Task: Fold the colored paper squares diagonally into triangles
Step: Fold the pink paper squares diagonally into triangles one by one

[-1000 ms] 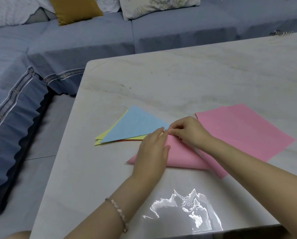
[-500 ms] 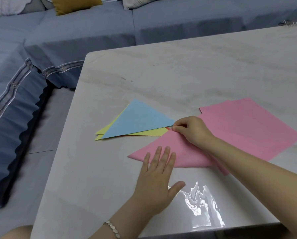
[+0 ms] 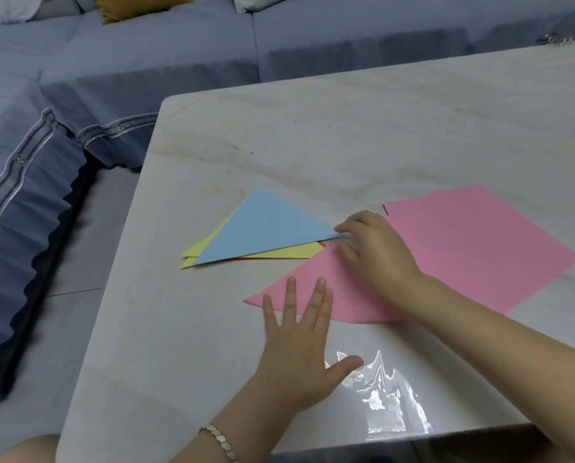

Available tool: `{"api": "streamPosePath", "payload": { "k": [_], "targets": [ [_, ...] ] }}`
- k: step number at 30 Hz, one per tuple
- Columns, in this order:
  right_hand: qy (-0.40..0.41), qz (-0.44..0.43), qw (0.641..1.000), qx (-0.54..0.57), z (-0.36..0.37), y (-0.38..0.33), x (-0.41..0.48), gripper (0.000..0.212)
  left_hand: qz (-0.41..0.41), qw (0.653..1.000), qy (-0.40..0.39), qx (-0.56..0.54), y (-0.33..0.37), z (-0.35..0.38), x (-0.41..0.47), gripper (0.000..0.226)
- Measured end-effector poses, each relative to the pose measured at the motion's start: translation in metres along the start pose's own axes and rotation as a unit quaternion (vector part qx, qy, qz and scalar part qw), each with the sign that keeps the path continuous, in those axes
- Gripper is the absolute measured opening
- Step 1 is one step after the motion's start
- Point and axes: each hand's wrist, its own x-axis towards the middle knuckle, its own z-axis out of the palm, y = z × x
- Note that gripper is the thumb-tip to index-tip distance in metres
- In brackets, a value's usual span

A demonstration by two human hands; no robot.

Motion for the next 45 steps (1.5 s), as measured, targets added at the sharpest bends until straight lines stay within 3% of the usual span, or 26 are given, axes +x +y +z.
{"api": "streamPosePath", "payload": {
  "k": [3, 7, 10, 22, 29, 36, 41, 45],
  "targets": [
    [0.058, -0.134, 0.988, -0.058, -0.004, -0.009, -0.043, 0.029, -0.014, 1.000, -0.006, -0.011, -0.003, 0.001, -0.001, 0.090],
    [0.001, -0.171, 0.979, -0.113, 0.015, 0.001, -0.098, 0.025, -0.026, 1.000, -0.010, -0.010, -0.005, 0.002, -0.002, 0.091],
    [0.014, -0.193, 0.973, -0.124, 0.024, 0.007, -0.112, 0.025, -0.030, 0.999, -0.011, -0.010, -0.005, 0.001, -0.002, 0.091],
    [0.093, -0.123, 0.977, -0.148, -0.007, 0.052, -0.153, 0.029, -0.029, 0.999, -0.015, 0.013, -0.002, -0.008, 0.001, 0.092],
    [0.136, -0.083, 0.981, -0.113, -0.026, 0.044, -0.143, 0.027, 0.015, 0.999, -0.008, 0.028, -0.001, -0.004, -0.002, 0.059],
    [0.064, -0.053, 0.993, -0.079, 0.018, 0.011, -0.128, 0.024, 0.063, 0.998, 0.016, 0.026, -0.005, -0.004, -0.008, 0.052],
    [0.082, -0.050, 0.991, -0.088, 0.021, 0.012, -0.131, 0.022, 0.040, 0.994, 0.106, -0.007, -0.022, -0.009, -0.021, 0.044],
    [0.093, -0.057, 0.991, -0.083, 0.021, 0.012, -0.129, 0.020, -0.035, 0.990, 0.134, 0.006, -0.058, -0.017, -0.036, 0.059]
  ]
}}
